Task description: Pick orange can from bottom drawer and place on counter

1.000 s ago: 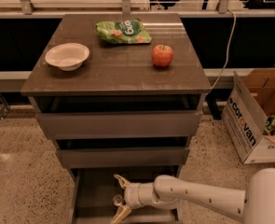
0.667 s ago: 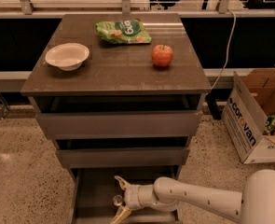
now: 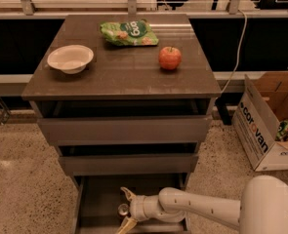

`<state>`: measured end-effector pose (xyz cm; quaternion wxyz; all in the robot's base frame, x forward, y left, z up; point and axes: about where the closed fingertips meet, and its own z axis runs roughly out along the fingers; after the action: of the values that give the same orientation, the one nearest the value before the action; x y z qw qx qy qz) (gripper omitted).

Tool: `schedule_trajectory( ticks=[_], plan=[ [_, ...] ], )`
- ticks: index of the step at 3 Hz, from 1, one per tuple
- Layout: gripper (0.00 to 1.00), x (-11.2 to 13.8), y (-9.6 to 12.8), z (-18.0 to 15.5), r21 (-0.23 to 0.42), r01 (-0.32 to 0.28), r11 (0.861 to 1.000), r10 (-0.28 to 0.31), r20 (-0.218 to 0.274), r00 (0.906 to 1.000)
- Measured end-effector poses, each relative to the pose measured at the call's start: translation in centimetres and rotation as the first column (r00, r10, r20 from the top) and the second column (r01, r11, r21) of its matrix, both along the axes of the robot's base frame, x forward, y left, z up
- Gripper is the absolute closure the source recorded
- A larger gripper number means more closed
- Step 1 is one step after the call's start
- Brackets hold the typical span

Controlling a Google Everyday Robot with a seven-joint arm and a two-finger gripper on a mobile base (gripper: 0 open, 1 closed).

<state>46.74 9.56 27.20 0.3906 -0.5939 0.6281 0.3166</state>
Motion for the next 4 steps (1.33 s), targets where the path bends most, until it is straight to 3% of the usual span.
schedule_trajectory(
  ticks=[2,3,4],
  plan=[
    [0.00,0.2,-1.3,-6.4,0.003,0.065,0.998,-0.064,-0.084,0.9944],
    [0.18,0.5,-1.3,-7.5,0.003,0.080,0.997,-0.079,-0.099,0.9919],
    [0.48,0.9,-1.4,-7.6,0.025,0.088,0.996,-0.085,-0.100,0.9913]
  ],
)
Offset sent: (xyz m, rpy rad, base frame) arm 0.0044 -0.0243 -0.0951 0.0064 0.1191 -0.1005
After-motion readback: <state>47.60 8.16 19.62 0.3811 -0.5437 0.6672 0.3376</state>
